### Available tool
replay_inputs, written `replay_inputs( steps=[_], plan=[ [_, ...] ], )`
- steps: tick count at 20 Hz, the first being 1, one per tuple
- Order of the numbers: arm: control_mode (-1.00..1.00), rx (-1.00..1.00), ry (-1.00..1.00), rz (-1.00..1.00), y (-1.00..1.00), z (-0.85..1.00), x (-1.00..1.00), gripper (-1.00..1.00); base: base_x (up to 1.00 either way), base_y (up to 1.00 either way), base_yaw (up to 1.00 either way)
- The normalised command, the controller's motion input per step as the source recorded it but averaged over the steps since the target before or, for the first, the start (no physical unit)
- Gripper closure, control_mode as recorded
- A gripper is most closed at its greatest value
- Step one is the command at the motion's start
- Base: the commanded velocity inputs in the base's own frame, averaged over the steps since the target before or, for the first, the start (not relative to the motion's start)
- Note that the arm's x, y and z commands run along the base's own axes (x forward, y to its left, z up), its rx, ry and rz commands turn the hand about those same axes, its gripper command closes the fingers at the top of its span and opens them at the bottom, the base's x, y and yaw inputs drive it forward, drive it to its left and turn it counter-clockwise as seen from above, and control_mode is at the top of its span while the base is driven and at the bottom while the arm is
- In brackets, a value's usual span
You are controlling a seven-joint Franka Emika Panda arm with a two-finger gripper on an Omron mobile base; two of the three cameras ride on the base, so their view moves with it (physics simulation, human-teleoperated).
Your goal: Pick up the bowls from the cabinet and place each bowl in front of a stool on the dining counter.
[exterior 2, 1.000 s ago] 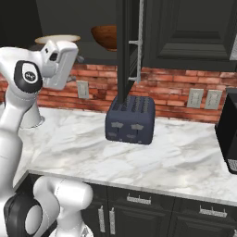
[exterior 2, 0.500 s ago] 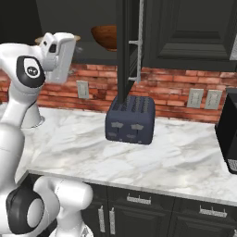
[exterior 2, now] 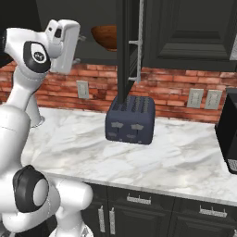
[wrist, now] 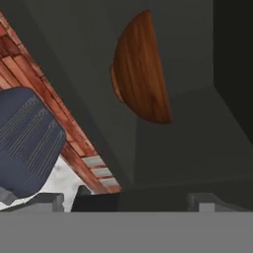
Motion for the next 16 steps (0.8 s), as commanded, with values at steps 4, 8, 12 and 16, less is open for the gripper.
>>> replay_inputs(
  steps=[4, 8, 12, 16],
  plan=[
    [-1.0, 0.0, 0.0, 0.1, 0.01, 0.0, 0.46, -1.0, 0.0, 0.0, 0.0],
    [-1.0, 0.0, -0.01, 0.09, 0.0, 0.0, 0.42, -1.0, 0.0, 0.0, 0.0],
    [-1.0, 0.0, -0.03, 0.03, 0.0, 0.08, 0.24, -1.0, 0.0, 0.0, 0.0],
    [-1.0, -0.01, -0.02, 0.0, 0.0, 0.08, 0.16, -1.0, 0.0, 0.0, 0.0]
  ],
)
